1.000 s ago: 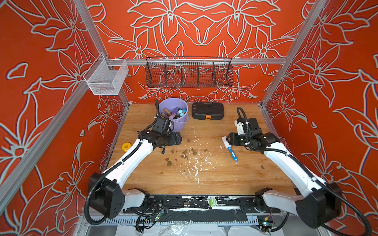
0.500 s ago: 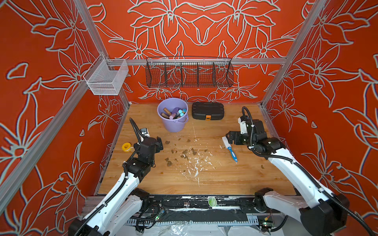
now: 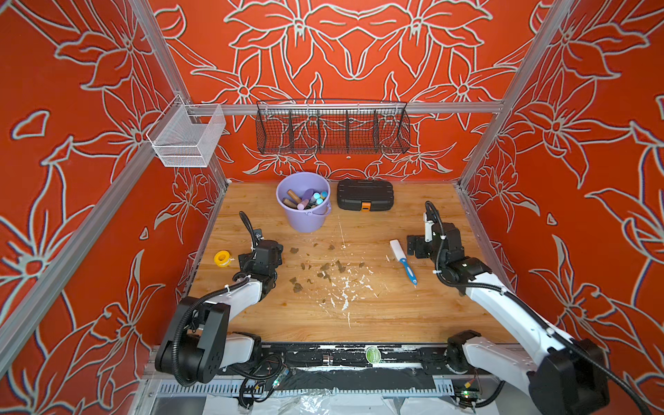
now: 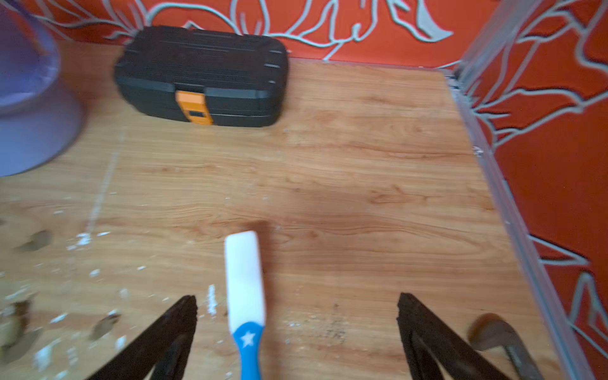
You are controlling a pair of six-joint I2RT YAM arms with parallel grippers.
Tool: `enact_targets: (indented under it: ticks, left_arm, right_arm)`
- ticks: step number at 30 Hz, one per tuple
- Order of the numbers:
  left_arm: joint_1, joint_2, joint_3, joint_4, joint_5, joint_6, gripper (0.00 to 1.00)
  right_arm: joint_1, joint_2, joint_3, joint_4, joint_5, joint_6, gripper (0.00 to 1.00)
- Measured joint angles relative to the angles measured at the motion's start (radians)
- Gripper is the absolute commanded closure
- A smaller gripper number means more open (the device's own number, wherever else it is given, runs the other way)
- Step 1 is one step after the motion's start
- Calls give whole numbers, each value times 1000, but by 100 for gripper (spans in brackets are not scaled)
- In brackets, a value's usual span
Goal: Brush the soil off the hand trowel and place it into the bucket
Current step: Reset both arms
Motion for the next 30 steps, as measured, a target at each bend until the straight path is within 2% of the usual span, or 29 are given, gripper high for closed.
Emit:
enact_targets:
  ticks: [4,7,11,13,16,21,30]
  left_arm:
    - [64,61,75,-1,95,4,3]
    - [92,39,48,40,161,8,3]
    - [116,10,-141,272,243,23,3]
    - [128,8,-176,226,278,25,3]
    - [128,19,-122,198,308,37,3]
    - [112,27,-37,203,327,51,3]
    - [111,28,-40,186,329,56,3]
  right_arm:
    - [-47,119,-99,158,90,-56,3]
    - [-83,229,-196,350,97,-97,3]
    - [-131,283,-263,517,32,-125,3]
    - [-162,304,-268,605,-15,-127,3]
    - [-200,320,-320,785,-71,-126,3]
    - [-215,346,-344,849,-108,-125,3]
    - [-215,341,-351,897,-133,-125,3]
